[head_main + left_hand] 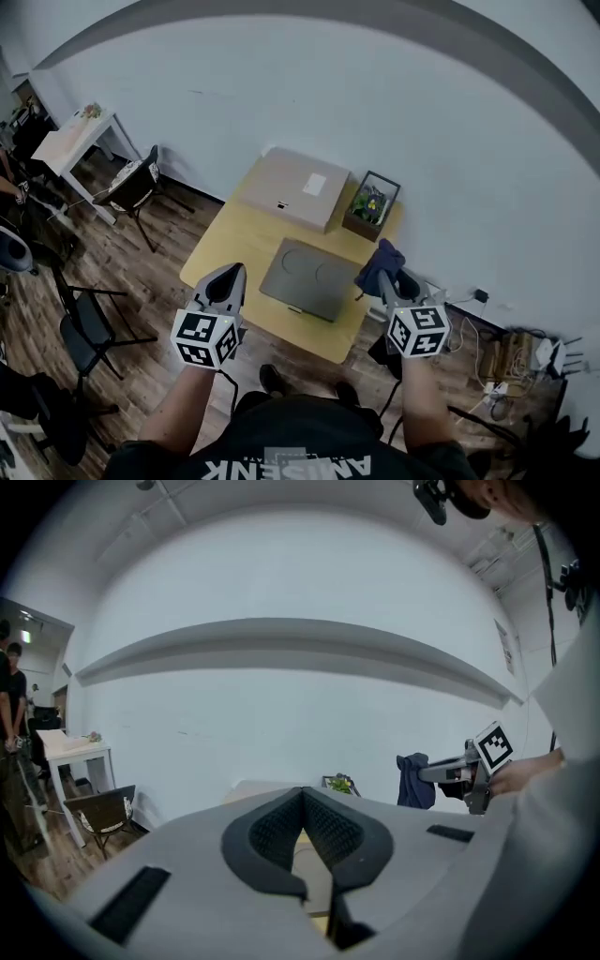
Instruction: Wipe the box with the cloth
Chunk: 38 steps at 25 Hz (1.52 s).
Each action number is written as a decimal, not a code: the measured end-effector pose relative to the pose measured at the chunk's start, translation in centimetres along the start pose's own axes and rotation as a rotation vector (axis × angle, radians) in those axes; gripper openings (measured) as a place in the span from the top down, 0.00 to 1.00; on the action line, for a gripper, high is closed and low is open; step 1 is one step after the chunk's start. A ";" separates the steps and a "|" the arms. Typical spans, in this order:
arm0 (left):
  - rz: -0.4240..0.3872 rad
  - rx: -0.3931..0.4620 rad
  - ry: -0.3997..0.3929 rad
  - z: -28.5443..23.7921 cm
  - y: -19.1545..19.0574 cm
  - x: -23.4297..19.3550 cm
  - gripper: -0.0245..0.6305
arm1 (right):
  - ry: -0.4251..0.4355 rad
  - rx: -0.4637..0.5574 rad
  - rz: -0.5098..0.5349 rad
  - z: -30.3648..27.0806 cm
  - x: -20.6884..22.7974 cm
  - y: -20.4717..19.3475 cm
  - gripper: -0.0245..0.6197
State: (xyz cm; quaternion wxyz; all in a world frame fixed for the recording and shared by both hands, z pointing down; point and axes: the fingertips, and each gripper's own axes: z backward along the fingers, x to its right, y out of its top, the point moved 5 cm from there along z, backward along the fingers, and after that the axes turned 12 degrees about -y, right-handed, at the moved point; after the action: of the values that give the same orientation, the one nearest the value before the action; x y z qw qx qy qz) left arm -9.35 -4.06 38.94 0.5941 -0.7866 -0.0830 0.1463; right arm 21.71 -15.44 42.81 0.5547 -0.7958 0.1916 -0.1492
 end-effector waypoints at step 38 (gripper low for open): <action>0.121 -0.191 0.087 -1.2 -7.1 3.7 0.96 | 0.096 -0.371 -0.084 -14.2 3.6 -17.7 0.81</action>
State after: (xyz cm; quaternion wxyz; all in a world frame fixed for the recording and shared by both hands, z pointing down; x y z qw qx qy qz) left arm -5.14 -2.06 45.62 0.5095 -0.8489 -0.0230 0.1390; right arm 20.95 -23.34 64.33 0.3819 -0.8838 0.2084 -0.1720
